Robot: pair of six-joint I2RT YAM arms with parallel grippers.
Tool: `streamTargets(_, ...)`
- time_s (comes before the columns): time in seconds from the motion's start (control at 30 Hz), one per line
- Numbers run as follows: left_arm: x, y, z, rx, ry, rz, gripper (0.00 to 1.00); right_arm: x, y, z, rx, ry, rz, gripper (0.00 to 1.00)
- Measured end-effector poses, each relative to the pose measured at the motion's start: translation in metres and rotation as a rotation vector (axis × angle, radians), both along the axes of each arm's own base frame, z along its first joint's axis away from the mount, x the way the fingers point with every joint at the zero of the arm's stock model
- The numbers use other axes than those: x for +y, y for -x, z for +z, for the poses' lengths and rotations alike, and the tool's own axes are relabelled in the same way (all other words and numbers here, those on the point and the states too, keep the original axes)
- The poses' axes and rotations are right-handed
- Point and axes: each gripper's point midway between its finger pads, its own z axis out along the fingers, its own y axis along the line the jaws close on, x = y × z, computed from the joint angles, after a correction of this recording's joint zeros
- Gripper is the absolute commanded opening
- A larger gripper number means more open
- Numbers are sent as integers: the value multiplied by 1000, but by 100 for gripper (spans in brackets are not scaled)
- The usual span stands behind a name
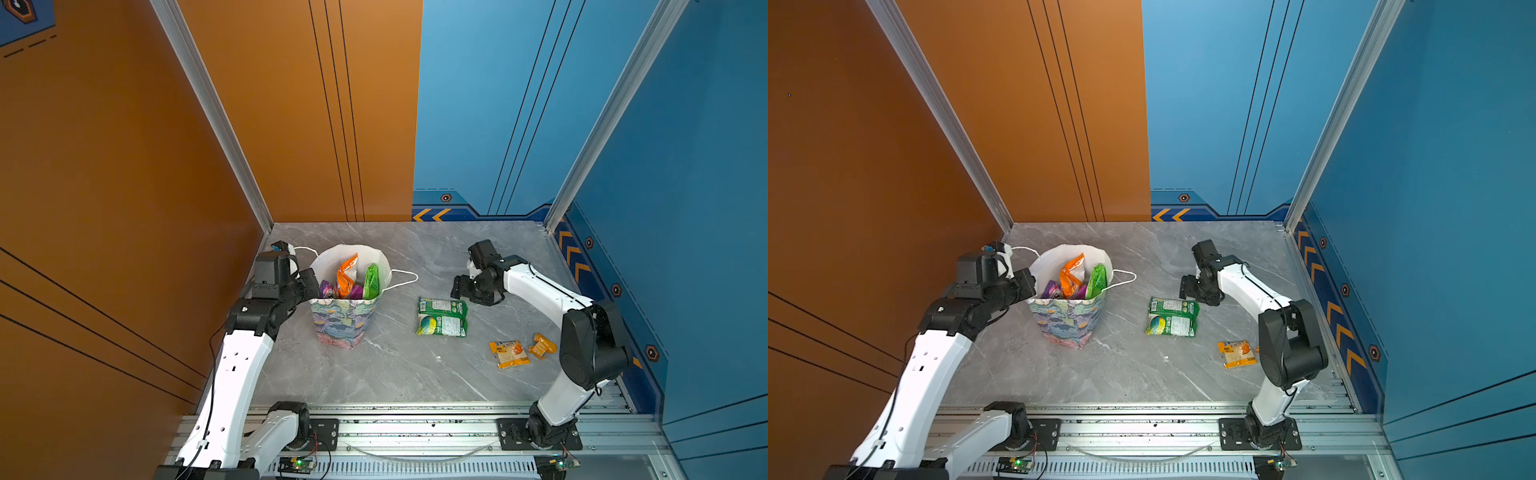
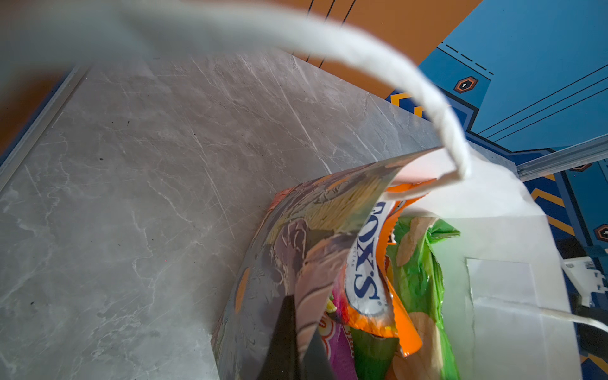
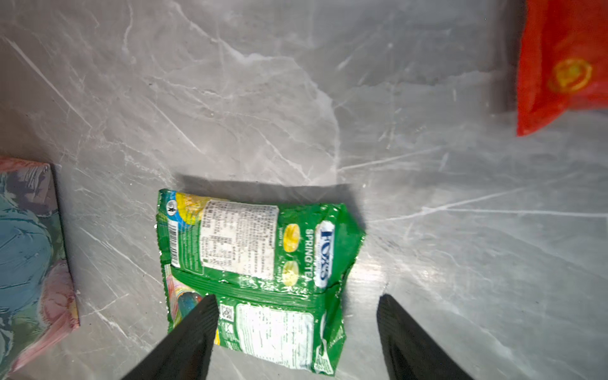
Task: Place the snacks into the paper bag
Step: Move the snack to the center of the table, then pick up the snack at the center of the table.
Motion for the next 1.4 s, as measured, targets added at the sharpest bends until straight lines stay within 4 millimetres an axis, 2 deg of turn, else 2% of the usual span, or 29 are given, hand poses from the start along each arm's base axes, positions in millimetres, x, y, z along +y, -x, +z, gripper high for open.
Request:
streamTargets(0.1, 0, 0, 0, 0, 0, 0, 0, -17, 12, -16, 49, -32, -62, 78)
streamTargets(0.27, 0, 0, 0, 0, 0, 0, 0, -18, 24, -33, 89, -88, -98, 78)
streamTargets(0.43, 0, 0, 0, 0, 0, 0, 0, -12, 27, -38, 95, -125, -100, 77)
streamTargets(0.77, 0, 0, 0, 0, 0, 0, 0, 4, 27, -36, 81, -151, -69, 77)
streamTargets(1.0, 0, 0, 0, 1, 0, 1, 0, 17, 34, -39, 92, -144, -32, 77)
streamTargets(1.23, 0, -1, 0, 1, 4, -3, 0, 29, 43, -52, 125, -107, -8, 77)
streamTargets(1.4, 0, -1, 0, 1, 4, -1, 0, 37, 40, -53, 112, -78, 10, 74)
